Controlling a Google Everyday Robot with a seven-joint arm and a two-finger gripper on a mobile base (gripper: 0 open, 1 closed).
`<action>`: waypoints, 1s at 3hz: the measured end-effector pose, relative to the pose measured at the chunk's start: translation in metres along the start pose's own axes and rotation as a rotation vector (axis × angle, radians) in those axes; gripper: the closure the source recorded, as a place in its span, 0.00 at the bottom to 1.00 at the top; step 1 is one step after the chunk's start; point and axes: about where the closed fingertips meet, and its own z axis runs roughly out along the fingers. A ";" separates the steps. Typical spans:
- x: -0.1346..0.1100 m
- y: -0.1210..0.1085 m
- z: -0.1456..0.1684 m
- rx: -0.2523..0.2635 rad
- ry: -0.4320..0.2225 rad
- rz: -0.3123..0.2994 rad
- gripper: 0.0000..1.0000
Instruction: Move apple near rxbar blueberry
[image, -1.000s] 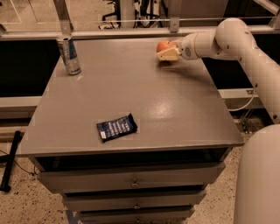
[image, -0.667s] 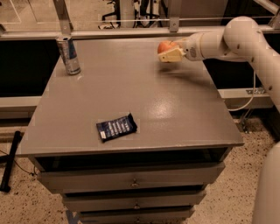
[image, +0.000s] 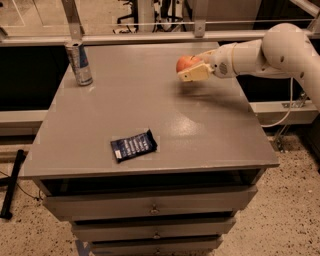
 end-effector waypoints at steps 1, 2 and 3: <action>0.006 0.017 0.000 -0.057 0.025 -0.036 1.00; 0.013 0.054 -0.012 -0.149 0.039 -0.075 1.00; 0.014 0.099 -0.029 -0.246 0.025 -0.096 1.00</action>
Offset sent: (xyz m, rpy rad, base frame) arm -0.1067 0.0217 -0.0181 -0.0675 0.0491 0.2800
